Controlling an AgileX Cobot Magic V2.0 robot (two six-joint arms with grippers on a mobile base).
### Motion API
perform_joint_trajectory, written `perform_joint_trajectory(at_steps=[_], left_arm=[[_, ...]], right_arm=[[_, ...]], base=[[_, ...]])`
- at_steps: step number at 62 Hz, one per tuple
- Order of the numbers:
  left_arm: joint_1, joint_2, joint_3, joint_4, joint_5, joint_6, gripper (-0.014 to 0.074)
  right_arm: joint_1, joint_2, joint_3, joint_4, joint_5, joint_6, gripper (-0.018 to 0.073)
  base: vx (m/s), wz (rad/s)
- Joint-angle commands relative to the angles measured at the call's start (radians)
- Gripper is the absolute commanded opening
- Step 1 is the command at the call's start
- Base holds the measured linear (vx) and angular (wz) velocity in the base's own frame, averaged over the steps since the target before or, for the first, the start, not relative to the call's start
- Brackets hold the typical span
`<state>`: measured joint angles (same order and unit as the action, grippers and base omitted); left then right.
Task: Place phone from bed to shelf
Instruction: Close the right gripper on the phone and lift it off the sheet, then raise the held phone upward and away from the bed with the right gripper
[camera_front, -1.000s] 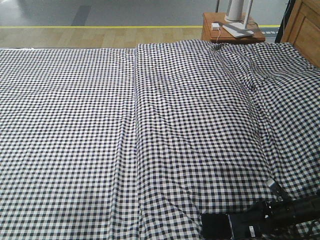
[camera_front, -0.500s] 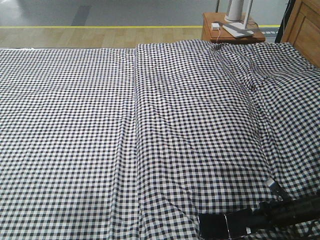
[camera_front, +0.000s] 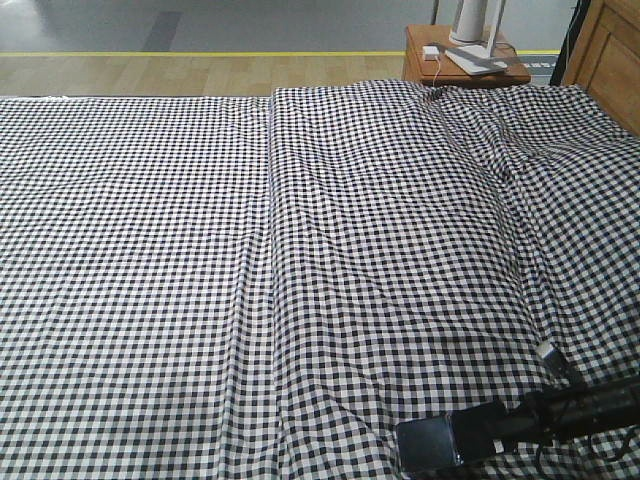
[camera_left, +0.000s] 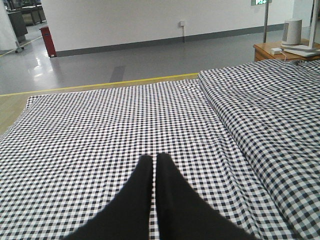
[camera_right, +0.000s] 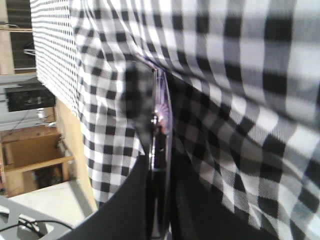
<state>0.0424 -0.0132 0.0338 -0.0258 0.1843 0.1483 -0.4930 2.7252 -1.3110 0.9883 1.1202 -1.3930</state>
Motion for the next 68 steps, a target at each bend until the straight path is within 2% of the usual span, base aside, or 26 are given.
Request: perform_joint_trajectory(at_steps=[1, 14, 46, 54, 61, 68], left_arm=[[-0.004, -0.013, -0.021, -0.009, -0.072, -0.006, 0.0001], [-0.004, -0.013, -0.021, -0.009, -0.072, -0.006, 0.0001], [-0.004, -0.013, -0.021, -0.009, -0.072, -0.006, 0.0001], [-0.004, -0.013, -0.021, -0.009, -0.072, -0.006, 0.0001], [-0.004, -0.013, -0.021, -0.009, -0.072, -0.006, 0.0001], [-0.004, -0.013, -0.021, -0.009, -0.072, -0.006, 0.0001]], right_arm=[[0.003, -0.116, 0.016, 0.022, 0.168, 0.002, -0.0005], [0.003, -0.260, 0.120, 0.025, 0.168, -0.044, -0.0003], [0.003, -0.745, 0.257, 0.076, 0.168, -0.025, -0.0003], [0.005, -0.878, 0.274, 0.143, 0.168, -0.021, -0.0003], [0.046, -0.981, 0.273, 0.166, 0.168, -0.022, -0.0003], [0.133, -1.051, 0.273, 0.167, 0.168, -0.011, -0.0003]], base=[[0.00, 0.00], [0.00, 0.00], [0.00, 0.00], [0.00, 0.00], [0.00, 0.00], [0.00, 0.00]])
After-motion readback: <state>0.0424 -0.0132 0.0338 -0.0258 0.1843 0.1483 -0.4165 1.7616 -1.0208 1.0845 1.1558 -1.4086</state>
